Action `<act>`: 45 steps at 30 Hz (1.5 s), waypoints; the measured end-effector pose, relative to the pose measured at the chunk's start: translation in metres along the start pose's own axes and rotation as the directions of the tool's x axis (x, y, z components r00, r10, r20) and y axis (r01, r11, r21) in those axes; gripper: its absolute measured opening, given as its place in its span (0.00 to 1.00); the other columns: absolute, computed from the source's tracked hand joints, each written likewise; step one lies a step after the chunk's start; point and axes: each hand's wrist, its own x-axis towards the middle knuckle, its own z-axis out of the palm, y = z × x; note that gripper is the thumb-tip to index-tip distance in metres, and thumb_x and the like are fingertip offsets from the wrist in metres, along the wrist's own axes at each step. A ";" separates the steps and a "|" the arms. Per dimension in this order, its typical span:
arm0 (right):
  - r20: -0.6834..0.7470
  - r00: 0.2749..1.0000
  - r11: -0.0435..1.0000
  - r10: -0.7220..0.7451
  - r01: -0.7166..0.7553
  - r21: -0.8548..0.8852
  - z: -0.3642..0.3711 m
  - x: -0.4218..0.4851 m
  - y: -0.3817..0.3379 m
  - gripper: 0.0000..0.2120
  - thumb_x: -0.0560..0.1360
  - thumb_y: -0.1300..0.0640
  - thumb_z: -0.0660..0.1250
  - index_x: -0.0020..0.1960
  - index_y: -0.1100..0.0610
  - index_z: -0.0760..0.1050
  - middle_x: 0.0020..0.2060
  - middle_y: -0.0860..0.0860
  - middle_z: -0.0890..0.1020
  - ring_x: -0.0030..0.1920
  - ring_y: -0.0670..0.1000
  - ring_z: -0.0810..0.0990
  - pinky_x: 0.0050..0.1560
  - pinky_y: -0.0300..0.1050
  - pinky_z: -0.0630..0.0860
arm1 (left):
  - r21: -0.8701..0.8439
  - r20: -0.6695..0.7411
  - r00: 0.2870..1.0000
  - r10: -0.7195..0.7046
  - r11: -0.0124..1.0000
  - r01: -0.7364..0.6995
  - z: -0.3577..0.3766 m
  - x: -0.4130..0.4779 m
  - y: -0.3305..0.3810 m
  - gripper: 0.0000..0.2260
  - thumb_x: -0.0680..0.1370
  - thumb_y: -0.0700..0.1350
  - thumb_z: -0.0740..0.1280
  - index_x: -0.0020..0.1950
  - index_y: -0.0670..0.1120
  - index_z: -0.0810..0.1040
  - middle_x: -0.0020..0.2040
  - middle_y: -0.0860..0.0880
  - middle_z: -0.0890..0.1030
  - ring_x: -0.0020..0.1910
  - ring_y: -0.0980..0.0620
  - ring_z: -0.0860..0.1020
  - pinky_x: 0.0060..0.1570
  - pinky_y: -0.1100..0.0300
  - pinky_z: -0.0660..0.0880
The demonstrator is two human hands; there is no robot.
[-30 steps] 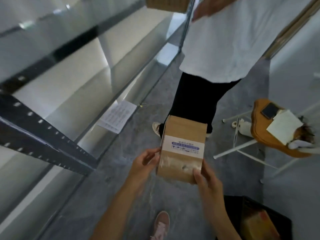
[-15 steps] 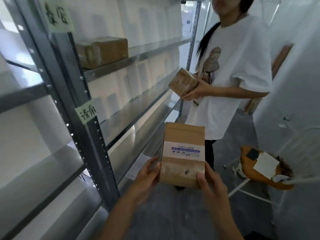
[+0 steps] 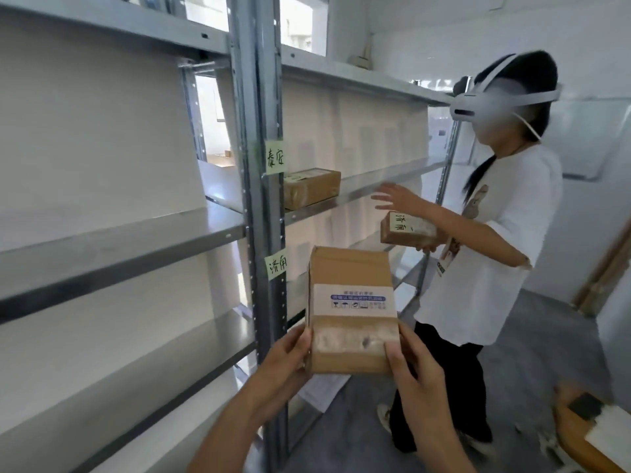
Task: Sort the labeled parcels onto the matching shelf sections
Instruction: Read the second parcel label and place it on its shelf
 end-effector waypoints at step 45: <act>0.714 0.591 0.926 -0.374 0.193 0.325 0.446 -0.331 -0.250 0.46 0.61 0.38 0.73 0.70 0.33 0.49 0.67 0.40 0.62 0.68 0.47 0.66 0.60 0.38 0.72 | 0.724 -0.601 0.345 0.721 0.674 -0.147 -0.297 -0.524 0.210 0.17 0.72 0.43 0.70 0.54 0.55 0.66 0.52 0.56 0.76 0.45 0.60 0.81 0.33 0.70 0.77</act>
